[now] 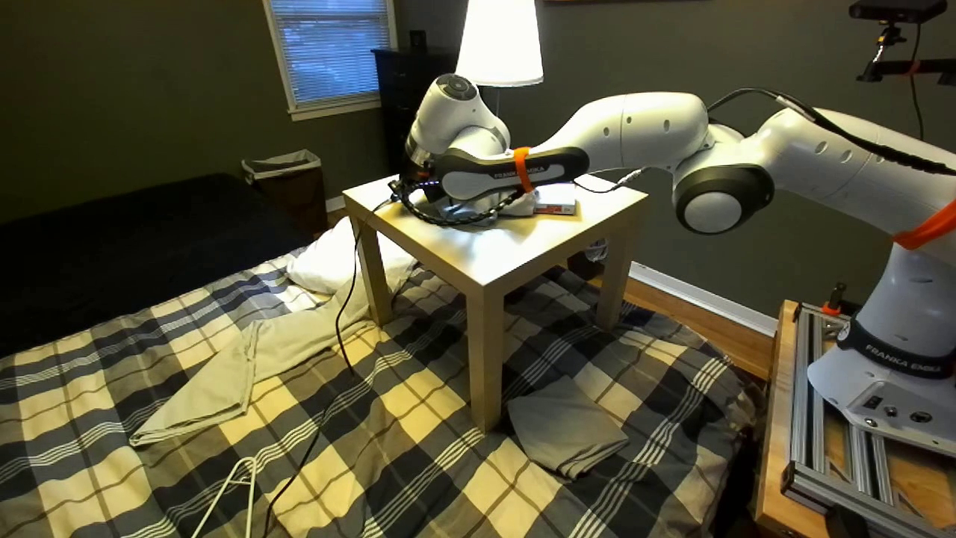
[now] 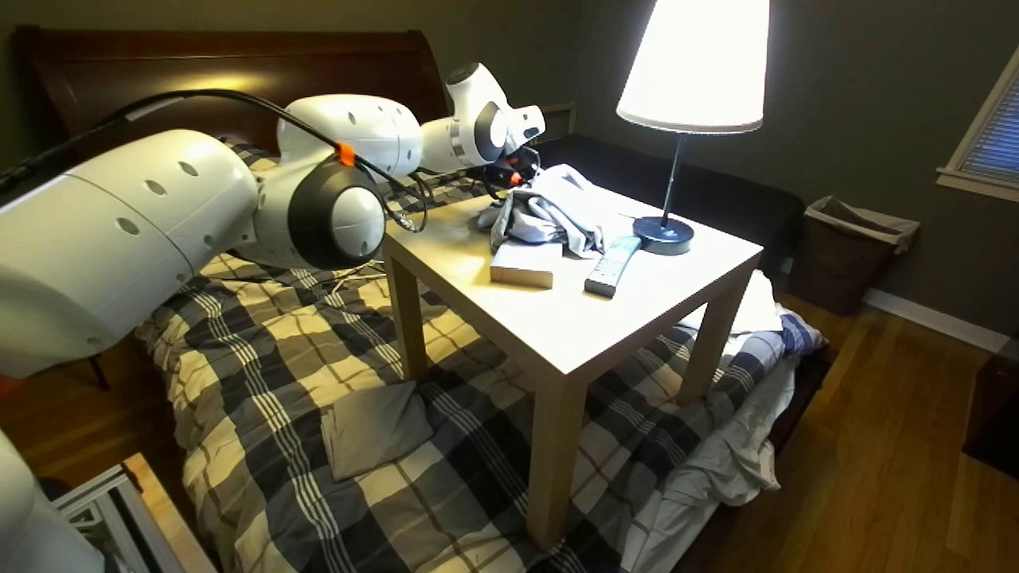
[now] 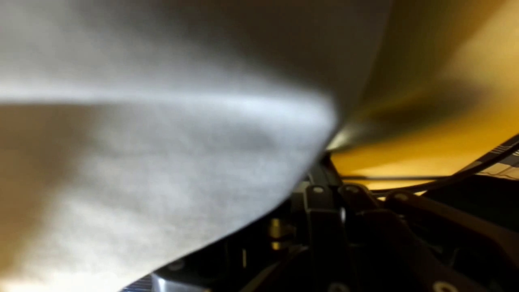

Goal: Turn off the lamp.

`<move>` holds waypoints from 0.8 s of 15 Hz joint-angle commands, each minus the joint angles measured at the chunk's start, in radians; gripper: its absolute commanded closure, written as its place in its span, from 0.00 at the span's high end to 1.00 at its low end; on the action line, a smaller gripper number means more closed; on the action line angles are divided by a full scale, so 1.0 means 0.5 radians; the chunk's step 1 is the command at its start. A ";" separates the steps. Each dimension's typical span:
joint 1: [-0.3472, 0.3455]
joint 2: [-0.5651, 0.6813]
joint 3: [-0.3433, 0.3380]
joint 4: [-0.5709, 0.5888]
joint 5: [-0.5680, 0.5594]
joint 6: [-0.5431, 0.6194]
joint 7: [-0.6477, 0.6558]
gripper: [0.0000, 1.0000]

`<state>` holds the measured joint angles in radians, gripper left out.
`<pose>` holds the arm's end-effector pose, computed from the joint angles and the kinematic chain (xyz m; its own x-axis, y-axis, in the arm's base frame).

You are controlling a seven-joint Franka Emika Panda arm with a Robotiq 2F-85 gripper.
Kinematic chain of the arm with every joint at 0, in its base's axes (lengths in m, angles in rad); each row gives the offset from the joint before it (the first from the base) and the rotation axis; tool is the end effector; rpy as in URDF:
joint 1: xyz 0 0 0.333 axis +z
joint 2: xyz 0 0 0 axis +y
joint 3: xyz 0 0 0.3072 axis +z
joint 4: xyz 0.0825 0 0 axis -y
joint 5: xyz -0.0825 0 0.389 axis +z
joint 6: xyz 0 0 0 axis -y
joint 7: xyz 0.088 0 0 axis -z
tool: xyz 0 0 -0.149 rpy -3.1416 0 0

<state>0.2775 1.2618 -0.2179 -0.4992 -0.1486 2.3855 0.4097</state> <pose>0.8579 0.1689 0.2944 0.7681 -0.0067 0.6403 -0.0914 -0.9909 0.0993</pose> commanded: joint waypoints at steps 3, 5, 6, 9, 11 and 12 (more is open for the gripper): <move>0.010 -0.051 -0.005 0.001 -0.002 -0.130 -0.019 0.00; 0.004 -0.107 -0.003 0.002 -0.001 -0.226 -0.053 0.00; -0.003 -0.130 -0.006 0.011 -0.002 -0.257 -0.064 0.00; -0.065 -0.043 0.026 0.298 -0.037 -0.407 -0.075 0.00; -0.060 -0.139 0.037 0.138 -0.032 -0.336 -0.062 0.00; -0.064 -0.129 0.038 0.138 -0.033 -0.313 -0.053 0.00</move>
<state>0.2555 1.1916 -0.2180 -0.4303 -0.1529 2.2272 0.3837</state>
